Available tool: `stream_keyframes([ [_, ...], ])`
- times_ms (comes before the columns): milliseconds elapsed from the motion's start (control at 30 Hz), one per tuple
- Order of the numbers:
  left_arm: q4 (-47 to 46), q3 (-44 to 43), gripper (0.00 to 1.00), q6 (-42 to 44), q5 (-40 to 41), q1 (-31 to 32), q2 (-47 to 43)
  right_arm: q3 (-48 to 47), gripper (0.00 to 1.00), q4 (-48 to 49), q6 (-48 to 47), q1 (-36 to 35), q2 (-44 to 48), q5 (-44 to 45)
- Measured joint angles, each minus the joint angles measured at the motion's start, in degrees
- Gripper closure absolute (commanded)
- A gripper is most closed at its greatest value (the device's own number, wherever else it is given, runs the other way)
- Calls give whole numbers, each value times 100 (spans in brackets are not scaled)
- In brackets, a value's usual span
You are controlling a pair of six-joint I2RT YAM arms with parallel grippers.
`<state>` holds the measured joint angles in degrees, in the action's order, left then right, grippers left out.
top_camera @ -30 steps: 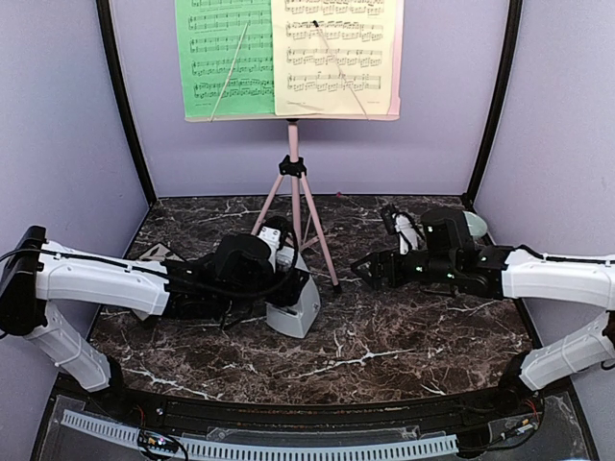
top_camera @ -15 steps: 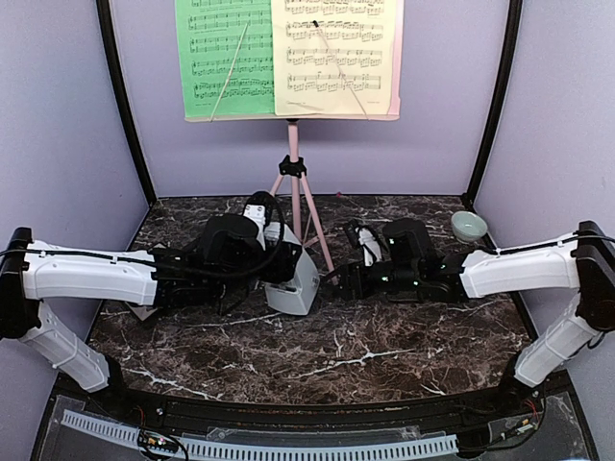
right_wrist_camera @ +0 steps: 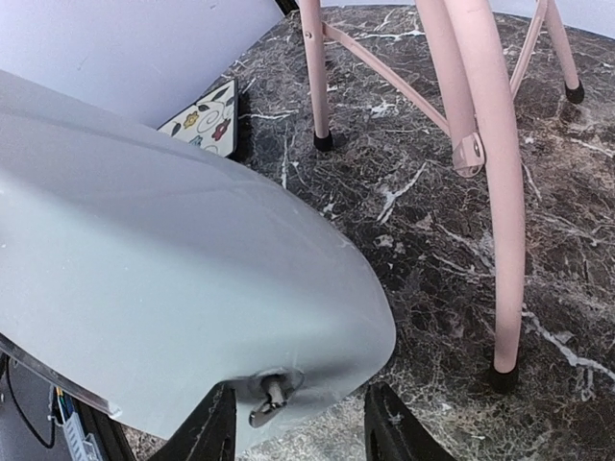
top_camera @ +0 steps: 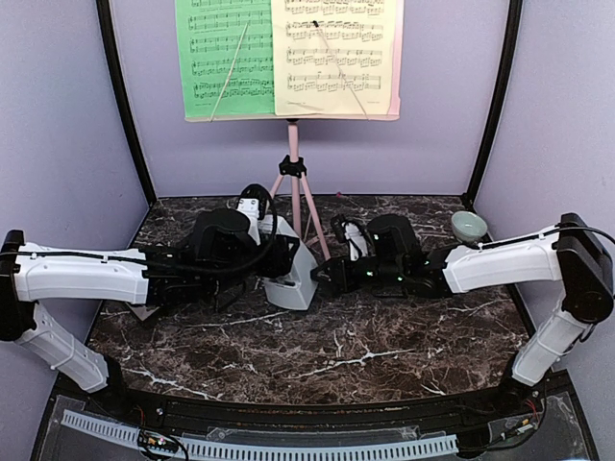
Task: Set up the instrument practice props
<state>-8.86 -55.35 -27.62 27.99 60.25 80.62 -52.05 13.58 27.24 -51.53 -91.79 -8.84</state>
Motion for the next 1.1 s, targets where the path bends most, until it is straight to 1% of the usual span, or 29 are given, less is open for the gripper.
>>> stream_keyframes([
  [67, -2, 0, 93, -2, -4, -4, -42, 0, 47, -48, -20, 0, -24, -35],
  [100, -4, 0, 94, -4, -4, -15, -68, 0, 49, -57, -39, 0, -24, -59],
  [200, -9, 0, 94, -4, -2, -31, -105, 0, 55, -35, -76, -11, -24, -129],
  [300, -11, 0, 95, -4, -9, -31, -109, 0, 65, -37, -125, -35, -24, -142],
  [533, -39, 2, 96, 0, -79, -59, -109, 0, 78, 9, -153, -55, -24, -13],
  [733, -46, 13, 97, 2, -149, -90, -109, 0, 94, 74, -164, -61, -24, -15],
  [833, -52, 33, 98, 31, -168, -92, -109, 0, 100, 55, -168, -61, -24, -13],
  [1100, -310, 175, 99, 107, -240, -101, -142, 11, 100, -24, -26, -37, 44, -39],
])
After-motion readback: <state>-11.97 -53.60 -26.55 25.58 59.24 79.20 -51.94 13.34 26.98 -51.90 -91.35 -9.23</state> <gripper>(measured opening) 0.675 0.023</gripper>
